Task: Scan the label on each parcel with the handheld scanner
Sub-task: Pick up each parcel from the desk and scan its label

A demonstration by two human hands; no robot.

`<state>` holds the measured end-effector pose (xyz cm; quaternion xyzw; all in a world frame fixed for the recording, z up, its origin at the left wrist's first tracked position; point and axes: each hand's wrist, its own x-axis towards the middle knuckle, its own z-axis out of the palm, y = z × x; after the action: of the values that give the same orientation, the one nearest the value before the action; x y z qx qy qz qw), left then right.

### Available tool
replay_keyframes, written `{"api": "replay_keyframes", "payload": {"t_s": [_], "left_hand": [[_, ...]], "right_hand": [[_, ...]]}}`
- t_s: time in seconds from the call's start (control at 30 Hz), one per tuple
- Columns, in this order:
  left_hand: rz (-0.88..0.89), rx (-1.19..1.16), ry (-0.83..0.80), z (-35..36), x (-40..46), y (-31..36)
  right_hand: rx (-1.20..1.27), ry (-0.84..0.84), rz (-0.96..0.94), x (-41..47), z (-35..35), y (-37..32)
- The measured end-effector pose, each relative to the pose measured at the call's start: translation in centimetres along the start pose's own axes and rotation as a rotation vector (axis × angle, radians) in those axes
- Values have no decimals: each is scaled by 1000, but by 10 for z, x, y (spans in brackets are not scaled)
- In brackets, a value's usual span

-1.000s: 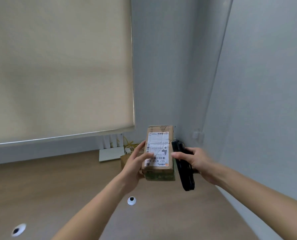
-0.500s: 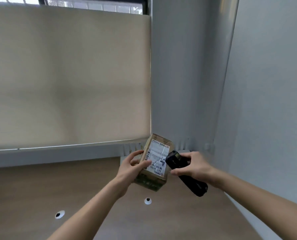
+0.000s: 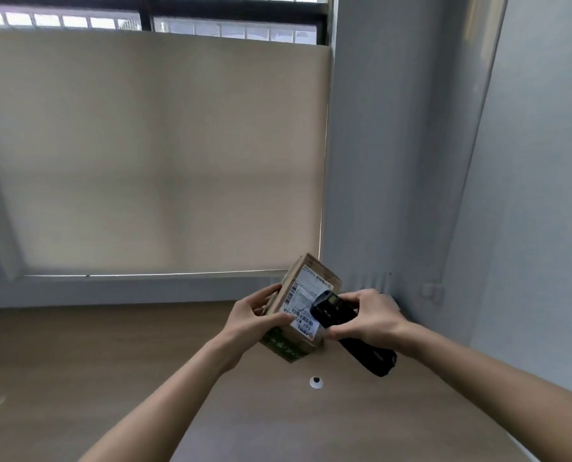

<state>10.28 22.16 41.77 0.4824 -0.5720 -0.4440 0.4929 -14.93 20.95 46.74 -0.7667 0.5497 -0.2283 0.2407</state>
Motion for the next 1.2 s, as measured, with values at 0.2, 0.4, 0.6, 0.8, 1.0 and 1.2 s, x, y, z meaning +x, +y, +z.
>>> {"api": "replay_keyframes", "payload": {"t_s": [0.2, 0.4, 0.6, 0.8, 1.0, 1.2], "left_hand": [[15, 96, 94, -28, -17, -5], [8, 150, 144, -41, -35, 0], [10, 169, 190, -47, -47, 5], [20, 185, 201, -53, -64, 10], [27, 197, 208, -59, -82, 17], [28, 184, 244, -64, -105, 21]], "right_hand": [[-394, 38, 33, -6, 8, -25], [-484, 45, 29, -17, 10, -41], [-525, 26, 19, -31, 12, -54], [-541, 36, 15, -44, 11, -65], [-543, 16, -1, -59, 14, -79], [-471, -21, -27, -66, 20, -87]]}}
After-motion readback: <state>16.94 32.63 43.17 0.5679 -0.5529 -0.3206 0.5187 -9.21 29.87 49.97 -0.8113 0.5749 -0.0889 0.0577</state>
